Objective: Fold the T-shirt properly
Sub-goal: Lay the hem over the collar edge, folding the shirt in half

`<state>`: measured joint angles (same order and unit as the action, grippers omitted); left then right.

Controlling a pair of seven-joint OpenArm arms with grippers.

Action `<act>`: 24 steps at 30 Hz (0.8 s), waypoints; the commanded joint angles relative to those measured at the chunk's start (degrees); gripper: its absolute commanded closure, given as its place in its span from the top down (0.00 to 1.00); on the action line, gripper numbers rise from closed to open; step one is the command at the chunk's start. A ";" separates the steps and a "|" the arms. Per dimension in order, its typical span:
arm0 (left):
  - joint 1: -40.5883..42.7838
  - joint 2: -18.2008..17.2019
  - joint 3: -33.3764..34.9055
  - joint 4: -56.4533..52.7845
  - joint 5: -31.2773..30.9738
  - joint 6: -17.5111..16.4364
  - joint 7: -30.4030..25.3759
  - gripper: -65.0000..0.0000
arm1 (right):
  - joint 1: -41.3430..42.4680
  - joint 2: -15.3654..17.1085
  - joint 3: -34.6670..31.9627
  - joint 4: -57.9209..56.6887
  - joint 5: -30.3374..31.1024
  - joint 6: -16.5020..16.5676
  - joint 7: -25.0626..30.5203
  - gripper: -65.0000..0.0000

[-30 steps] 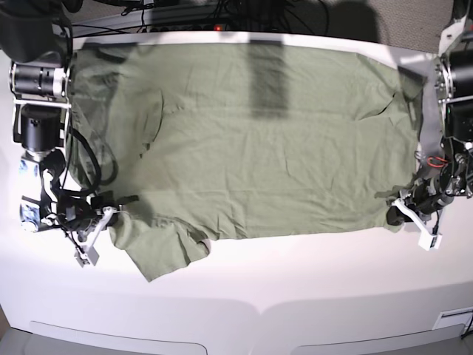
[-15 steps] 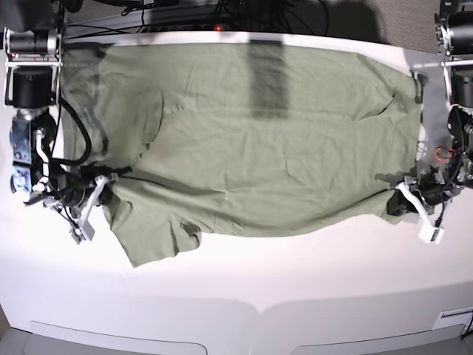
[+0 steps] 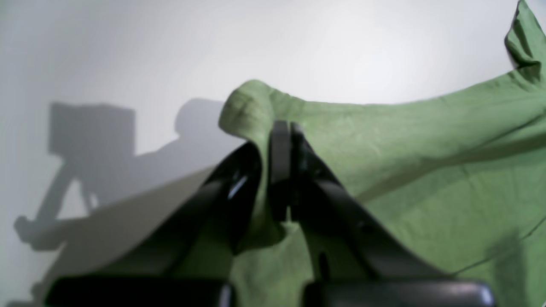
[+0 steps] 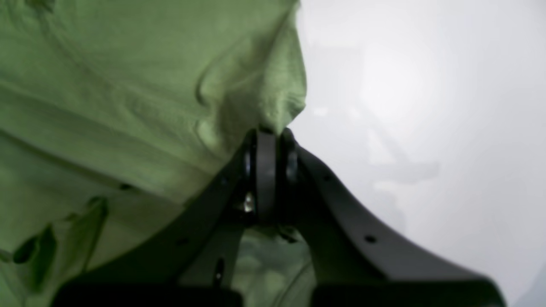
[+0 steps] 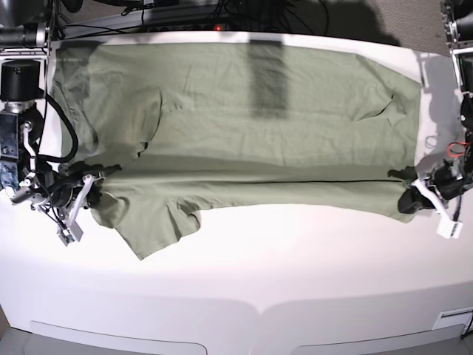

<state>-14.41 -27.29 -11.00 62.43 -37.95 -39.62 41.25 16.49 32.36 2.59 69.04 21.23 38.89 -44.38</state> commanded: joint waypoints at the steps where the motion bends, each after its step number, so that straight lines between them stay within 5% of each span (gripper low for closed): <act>1: -0.72 -1.31 -1.77 2.21 -1.36 -0.38 -0.50 0.00 | 1.38 1.29 0.50 1.60 0.44 0.15 1.07 0.00; 9: 3.96 -1.31 -8.48 9.79 -9.14 -0.38 6.47 0.00 | 0.26 1.29 0.50 7.30 0.44 0.15 1.03 0.00; 16: 6.36 -1.31 -8.57 10.05 -10.54 -0.38 8.70 0.00 | -8.63 1.29 0.83 16.92 -0.22 0.07 1.20 0.00; 24: 6.34 -1.33 -8.57 13.20 -17.05 -0.38 22.14 0.00 | -17.09 1.29 12.20 21.94 0.04 0.07 1.18 0.00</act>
<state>-6.96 -27.44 -19.14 74.56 -53.56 -39.64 64.20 -1.65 32.38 14.33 89.76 20.99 39.24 -44.34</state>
